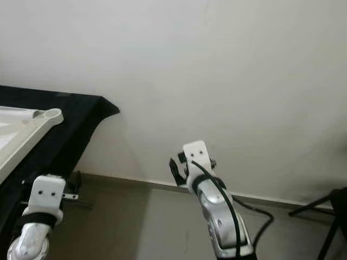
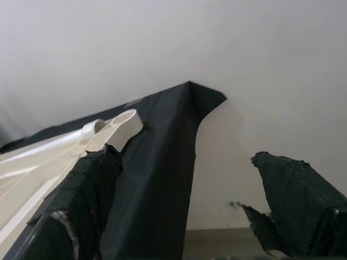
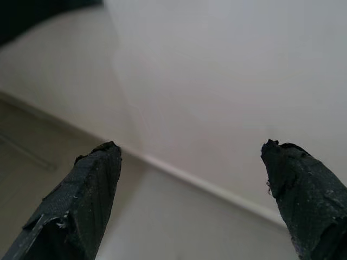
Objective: Building children table
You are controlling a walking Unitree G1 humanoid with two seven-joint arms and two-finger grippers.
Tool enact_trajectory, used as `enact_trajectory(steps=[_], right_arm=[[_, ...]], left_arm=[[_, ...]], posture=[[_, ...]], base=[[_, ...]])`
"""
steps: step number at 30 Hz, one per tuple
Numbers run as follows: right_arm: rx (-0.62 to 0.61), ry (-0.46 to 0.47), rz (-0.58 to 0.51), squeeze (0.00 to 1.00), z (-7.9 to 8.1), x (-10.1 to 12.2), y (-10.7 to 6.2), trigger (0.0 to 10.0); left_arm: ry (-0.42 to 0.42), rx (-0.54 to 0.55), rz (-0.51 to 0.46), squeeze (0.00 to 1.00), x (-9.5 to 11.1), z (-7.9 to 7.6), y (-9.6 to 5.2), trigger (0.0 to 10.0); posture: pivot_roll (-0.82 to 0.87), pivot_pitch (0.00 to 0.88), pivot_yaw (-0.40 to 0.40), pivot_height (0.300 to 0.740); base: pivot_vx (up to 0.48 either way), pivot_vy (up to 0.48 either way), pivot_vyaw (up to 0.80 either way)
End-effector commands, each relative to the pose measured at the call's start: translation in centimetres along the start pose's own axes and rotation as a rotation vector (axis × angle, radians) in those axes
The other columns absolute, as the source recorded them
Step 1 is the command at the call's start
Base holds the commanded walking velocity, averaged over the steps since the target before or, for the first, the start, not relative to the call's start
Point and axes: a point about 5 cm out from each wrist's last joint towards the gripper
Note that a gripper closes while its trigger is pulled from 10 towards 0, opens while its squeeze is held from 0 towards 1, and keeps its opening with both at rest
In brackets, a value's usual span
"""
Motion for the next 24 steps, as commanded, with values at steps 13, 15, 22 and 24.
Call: enact_trajectory(steps=[13, 15, 22, 24], right_arm=[[0.028, -0.01, 0.02, 0.0, 0.39, -0.03, -0.17, 10.0], [0.03, -0.014, 0.021, 0.0, 0.42, 0.03, -0.23, 10.0], [0.031, -0.018, 0.006, 0.0, 0.43, 0.31, -0.19, 10.0], [0.032, -0.02, -0.005, 0.0, 0.42, 0.49, -0.1, 10.0]], left_arm=[[0.008, -0.026, 0.029, 0.0, -0.41, -0.43, -0.18, 10.0], [0.01, -0.026, 0.031, 0.0, -0.46, -0.41, -0.24, 10.0], [0.006, -0.032, 0.028, 0.0, -0.39, -0.63, -0.05, 10.0], [0.005, -0.032, 0.028, 0.0, -0.41, -0.66, 0.04, 10.0]], posture=[[-0.03, 0.0, 0.0, 0.74], [-0.03, 0.0, -0.001, 0.74], [-0.03, 0.0, 0.002, 0.74], [-0.03, 0.0, 0.002, 0.74]], base=[[0.0, 0.0, 0.0], [0.0, 0.0, 0.0], [0.0, 0.0, 0.0], [0.0, 0.0, 0.0]])
Point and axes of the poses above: a point about 5 cm out from each wrist's last joint towards the gripper, its own y axis pointing out of the wrist towards the gripper, its own x axis along the axis of the wrist's last joint, z = x × y, and after that the axes turned 12 degrees about -y, right-handed
